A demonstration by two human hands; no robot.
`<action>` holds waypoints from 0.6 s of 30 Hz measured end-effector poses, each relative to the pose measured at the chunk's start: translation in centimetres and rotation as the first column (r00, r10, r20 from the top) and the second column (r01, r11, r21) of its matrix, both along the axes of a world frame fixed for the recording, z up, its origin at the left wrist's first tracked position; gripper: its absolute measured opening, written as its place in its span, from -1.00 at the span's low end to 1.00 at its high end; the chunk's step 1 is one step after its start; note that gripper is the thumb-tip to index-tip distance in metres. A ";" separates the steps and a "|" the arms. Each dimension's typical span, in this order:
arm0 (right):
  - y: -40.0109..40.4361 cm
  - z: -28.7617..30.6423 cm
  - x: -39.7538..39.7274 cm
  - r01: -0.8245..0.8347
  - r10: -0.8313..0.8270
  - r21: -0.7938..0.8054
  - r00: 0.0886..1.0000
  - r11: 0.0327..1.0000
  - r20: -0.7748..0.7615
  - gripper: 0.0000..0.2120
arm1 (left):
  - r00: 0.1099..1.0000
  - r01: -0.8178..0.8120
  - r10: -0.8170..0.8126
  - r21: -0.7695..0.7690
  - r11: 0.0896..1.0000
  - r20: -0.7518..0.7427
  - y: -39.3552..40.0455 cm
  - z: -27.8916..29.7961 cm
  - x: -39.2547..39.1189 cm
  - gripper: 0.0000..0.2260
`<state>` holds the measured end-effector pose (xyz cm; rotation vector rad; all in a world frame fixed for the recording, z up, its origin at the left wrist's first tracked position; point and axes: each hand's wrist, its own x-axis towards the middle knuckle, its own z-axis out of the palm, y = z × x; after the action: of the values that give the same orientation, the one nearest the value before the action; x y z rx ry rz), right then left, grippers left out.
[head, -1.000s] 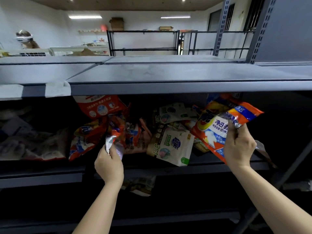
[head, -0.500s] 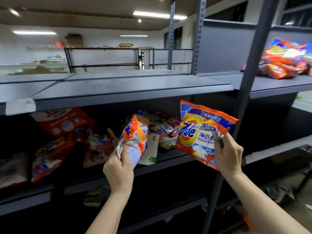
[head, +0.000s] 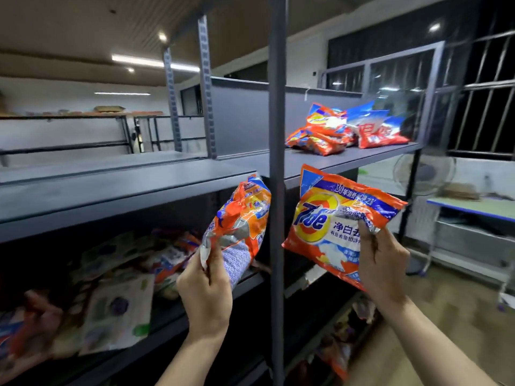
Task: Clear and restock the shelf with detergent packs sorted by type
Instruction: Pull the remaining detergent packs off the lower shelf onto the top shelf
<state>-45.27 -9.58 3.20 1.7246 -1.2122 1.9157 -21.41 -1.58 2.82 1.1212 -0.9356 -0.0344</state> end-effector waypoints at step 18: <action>-20.7 4.8 -23.5 -0.057 0.059 -0.032 0.994 0.998 0.090 -0.52 | 0.994 -0.093 0.085 -0.136 0.986 -0.062 -23.0 6.6 -24.2 -0.58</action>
<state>-68.81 -30.32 7.99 1.6925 -1.1712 2.0553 -45.63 -24.62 9.46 1.0271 -0.8245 0.0710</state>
